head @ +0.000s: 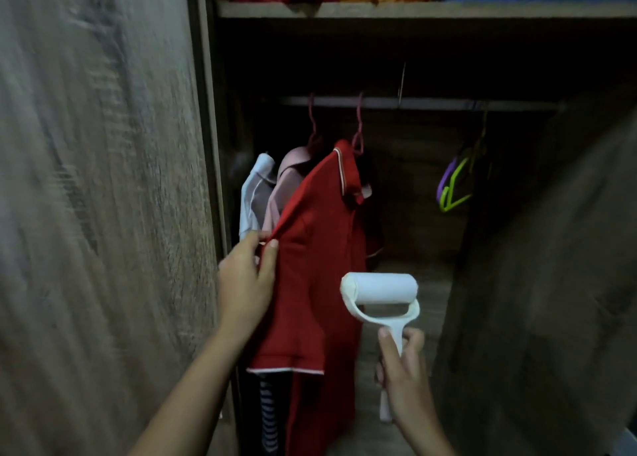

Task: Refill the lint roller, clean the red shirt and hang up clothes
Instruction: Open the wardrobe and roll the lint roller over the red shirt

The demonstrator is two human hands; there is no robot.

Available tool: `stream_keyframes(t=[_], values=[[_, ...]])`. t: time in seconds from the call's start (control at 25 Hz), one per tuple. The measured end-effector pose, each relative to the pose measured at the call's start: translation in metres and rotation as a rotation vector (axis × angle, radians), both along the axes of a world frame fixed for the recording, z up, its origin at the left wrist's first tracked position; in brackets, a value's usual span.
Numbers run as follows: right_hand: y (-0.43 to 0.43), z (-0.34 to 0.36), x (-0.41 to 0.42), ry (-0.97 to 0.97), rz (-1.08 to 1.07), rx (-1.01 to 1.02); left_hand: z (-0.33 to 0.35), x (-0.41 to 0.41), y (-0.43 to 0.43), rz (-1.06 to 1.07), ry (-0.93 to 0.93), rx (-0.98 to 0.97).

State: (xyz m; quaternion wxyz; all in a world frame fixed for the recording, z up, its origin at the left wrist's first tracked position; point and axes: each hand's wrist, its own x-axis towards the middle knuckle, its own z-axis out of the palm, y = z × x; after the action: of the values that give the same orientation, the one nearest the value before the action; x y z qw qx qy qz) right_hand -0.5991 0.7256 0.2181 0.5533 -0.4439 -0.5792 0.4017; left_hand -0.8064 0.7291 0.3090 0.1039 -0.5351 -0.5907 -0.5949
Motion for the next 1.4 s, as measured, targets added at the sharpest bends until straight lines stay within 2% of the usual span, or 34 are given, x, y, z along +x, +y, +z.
stream_keyframes(t=[0.12, 0.24, 0.32, 0.44, 0.6, 0.72, 0.92, 1.08, 1.16, 1.24, 1.32, 1.4], values=[[0.011, 0.002, -0.005, 0.002, 0.14, 0.012, 0.018, -0.01, -0.01, 0.259, 0.135, 0.035], [0.024, -0.004, -0.011, -0.016, 0.151, 0.022, 0.037, -0.022, -0.01, 0.5, 0.222, 0.006], [0.031, -0.009, -0.014, -0.032, 0.132, 0.022, 0.042, -0.029, -0.002, 0.485, 0.201, 0.037], [0.035, -0.016, -0.026, -0.113, 0.13, 0.014, 0.031, -0.038, 0.015, 0.42, 0.126, 0.189], [0.051, 0.01, -0.061, -0.19, 0.192, 0.148, 0.001, -0.059, 0.037, 0.544, 0.369, 0.347], [0.071, 0.017, -0.093, -0.204, 0.185, 0.208, -0.004, -0.067, 0.044, 0.586, 0.399, 0.447], [0.04, -0.054, -0.108, -0.507, 0.288, 0.032, -0.007, -0.07, 0.049, 0.643, 0.467, 0.466], [0.085, -0.009, -0.126, -0.36, 0.107, 0.227, -0.006, -0.069, 0.049, 0.617, 0.45, 0.476], [0.103, 0.006, -0.13, -0.363, 0.053, 0.294, -0.006, -0.07, 0.048, 0.629, 0.463, 0.47], [0.094, -0.023, -0.126, -0.513, 0.077, 0.221, -0.007, -0.069, 0.049, 0.642, 0.468, 0.47], [0.065, -0.055, -0.117, -0.627, 0.186, 0.062, -0.007, -0.069, 0.049, 0.652, 0.464, 0.477], [0.065, -0.055, -0.113, -0.607, 0.209, 0.072, -0.007, -0.07, 0.05, 0.666, 0.459, 0.484]])
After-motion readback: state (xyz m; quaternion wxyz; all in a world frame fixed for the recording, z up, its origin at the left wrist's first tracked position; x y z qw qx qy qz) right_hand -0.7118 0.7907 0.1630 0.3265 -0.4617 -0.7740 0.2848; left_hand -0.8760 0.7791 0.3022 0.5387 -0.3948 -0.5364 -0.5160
